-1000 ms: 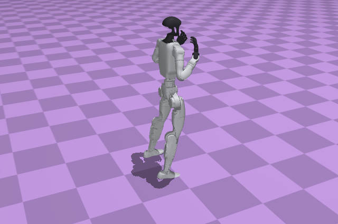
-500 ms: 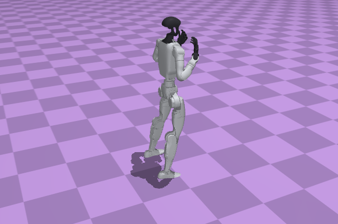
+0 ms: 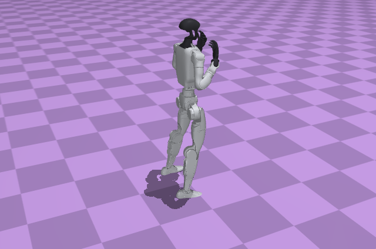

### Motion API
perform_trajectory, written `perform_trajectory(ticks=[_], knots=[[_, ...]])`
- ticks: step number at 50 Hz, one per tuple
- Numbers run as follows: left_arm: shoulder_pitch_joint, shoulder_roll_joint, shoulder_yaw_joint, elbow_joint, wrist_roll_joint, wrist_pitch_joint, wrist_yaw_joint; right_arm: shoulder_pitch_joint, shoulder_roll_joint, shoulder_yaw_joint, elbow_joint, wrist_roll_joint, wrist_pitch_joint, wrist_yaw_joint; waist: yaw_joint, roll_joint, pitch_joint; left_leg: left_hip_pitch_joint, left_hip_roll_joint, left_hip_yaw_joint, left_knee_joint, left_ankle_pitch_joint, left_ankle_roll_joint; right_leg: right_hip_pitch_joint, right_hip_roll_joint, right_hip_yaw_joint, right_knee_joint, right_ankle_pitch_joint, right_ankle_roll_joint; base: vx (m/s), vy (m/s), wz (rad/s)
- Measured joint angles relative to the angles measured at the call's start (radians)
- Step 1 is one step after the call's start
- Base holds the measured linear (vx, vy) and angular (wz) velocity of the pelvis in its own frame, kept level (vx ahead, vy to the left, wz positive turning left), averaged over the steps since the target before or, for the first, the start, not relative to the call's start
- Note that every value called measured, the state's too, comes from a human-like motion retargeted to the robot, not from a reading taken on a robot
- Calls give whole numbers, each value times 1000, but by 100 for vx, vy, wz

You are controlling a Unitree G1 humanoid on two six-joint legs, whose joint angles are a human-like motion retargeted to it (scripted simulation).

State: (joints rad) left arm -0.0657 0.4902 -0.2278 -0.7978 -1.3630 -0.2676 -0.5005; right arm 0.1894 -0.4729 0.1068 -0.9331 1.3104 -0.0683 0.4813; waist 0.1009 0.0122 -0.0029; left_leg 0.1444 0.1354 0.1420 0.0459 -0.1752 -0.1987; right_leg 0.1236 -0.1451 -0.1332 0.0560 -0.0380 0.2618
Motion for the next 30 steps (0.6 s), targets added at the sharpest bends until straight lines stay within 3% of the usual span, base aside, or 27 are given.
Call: perform_trajectory(ticks=[4,8,10,14,17,21,25,30], knots=[[6,23,-16,19,62,20,35,-33,-13,7,32,-80,2,-39,-10,-10,30,19,-14,-2,-6,-2,13,17,-15,-1,2,-9,0,0,0,0],[24,-5,-12,-29,-13,5,8,-12,1,40,16,27,9,-10,-5,-9,23,18,-13,0,-7,-1,12,15,-14,1,1,-7,0,0,0,0],[-37,-28,-42,-27,22,64,35,-74,36,99,32,95,-14,-90,-6,-43,102,61,-45,-9,-21,-3,55,53,-47,0,10,-24,-20,2,8,12],[18,31,12,6,81,10,37,-8,16,-8,51,-71,2,-42,9,-8,29,26,-11,2,-10,-2,11,20,-11,2,2,-9,0,-1,-6,-9],[27,43,4,35,121,19,44,-29,17,-5,65,-128,-3,-51,2,-10,56,36,-20,-2,-10,-5,21,31,-21,-1,5,-15,0,0,0,0],[33,-2,-18,-9,4,13,18,-36,47,41,34,-4,2,-34,0,-13,45,37,-22,-4,-11,-5,22,33,-24,-2,6,-16,0,0,0,0],[-48,-37,-67,-3,-15,71,26,-89,85,100,50,102,-14,-99,8,-45,77,70,-47,-13,-23,-6,55,62,-49,-5,14,-30,-17,2,3,5],[12,79,-67,172,131,95,10,-13,12,54,183,-139,34,-61,10,-34,-34,45,-32,-9,-18,-3,28,40,-35,-7,10,-21,0,0,0,0]])
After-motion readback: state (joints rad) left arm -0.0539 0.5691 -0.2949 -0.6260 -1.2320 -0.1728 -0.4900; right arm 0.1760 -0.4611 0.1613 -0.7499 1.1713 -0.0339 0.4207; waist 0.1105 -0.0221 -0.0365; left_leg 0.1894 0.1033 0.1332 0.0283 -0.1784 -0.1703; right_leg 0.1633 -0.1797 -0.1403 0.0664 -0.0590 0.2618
